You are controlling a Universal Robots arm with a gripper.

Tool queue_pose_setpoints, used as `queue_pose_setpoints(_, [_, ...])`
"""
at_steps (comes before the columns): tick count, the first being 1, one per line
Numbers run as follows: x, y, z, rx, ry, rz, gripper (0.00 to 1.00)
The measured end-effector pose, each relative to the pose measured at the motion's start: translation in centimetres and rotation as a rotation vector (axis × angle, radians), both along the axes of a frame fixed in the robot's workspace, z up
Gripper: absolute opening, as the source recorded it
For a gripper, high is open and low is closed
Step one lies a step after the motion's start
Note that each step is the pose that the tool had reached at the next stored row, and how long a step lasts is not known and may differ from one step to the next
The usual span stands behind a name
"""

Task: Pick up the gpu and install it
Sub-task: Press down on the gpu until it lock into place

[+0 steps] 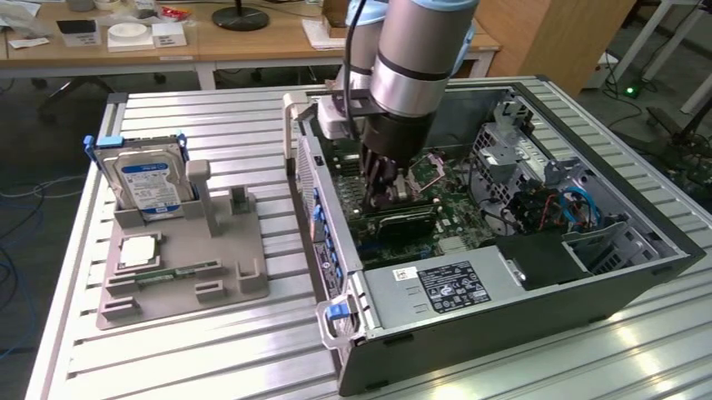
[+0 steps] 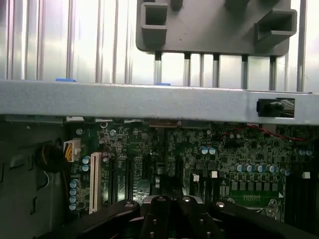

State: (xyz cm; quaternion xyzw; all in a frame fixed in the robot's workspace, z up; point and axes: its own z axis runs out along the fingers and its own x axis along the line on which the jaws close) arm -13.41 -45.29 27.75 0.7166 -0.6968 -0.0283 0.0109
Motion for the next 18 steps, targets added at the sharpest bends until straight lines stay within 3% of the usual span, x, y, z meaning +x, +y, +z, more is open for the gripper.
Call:
queue_pose_setpoints(3, [0.0, 0.0, -0.24, 0.0001, 0.0, 0.021, 0.11])
queue_pose_setpoints(18, [-0.1, -0.01, -1.69, -0.001, 0.0007, 0.021, 0.11])
